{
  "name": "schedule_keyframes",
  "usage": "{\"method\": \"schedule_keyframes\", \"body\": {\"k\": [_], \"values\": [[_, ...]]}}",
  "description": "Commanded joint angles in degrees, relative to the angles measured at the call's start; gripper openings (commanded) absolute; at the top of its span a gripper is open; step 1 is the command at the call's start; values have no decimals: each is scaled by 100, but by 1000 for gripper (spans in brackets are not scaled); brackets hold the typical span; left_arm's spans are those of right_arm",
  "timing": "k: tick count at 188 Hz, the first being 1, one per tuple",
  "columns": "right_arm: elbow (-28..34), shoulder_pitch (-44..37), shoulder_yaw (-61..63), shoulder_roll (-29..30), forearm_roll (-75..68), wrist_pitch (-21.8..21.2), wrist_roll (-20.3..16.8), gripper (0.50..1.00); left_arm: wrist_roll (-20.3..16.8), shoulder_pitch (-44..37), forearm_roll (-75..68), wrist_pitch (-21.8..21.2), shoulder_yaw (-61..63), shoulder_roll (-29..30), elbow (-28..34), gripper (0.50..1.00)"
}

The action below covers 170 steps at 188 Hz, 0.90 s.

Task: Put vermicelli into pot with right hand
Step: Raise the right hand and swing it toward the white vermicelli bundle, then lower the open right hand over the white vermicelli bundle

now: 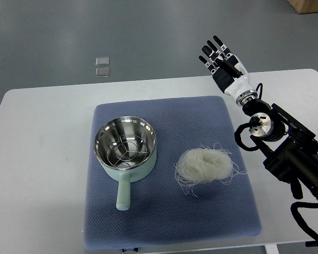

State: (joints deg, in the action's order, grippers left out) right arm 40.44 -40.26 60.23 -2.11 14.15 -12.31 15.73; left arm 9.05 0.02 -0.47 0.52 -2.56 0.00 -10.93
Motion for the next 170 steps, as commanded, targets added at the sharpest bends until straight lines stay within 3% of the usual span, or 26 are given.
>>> {"method": "schedule_keyframes", "body": {"k": [1,54,72,107,125,140,157,170], "values": [[-1,1,-2,0,0,1,0,926,0,-2,-6,1,19,0,-14,1000],[-1,-87,-90,-61,123,18,-79,924,0,-2,20,1,1,0,12,1000],[-1,-369,-547,-140,369,10,-316,926,0,-2,12,1,1,0,3,1000],[96,-1590,-2489,-1318,2197,-157,-923,926,0,-2,12,1,1,0,-40,1000],[245,-2680,-4098,-1810,3779,-632,-1204,924,0,7,-6,10,1,0,-58,1000],[482,-3821,-5511,-2109,4745,-1395,-1345,926,0,7,-23,10,10,0,-76,1000],[957,-4911,-6733,-2214,4904,-2117,-1573,926,0,7,-23,10,19,0,-67,1000],[1352,-5290,-7025,-2206,4852,-2269,-1758,926,0,16,-23,10,19,0,-58,1000]]}}
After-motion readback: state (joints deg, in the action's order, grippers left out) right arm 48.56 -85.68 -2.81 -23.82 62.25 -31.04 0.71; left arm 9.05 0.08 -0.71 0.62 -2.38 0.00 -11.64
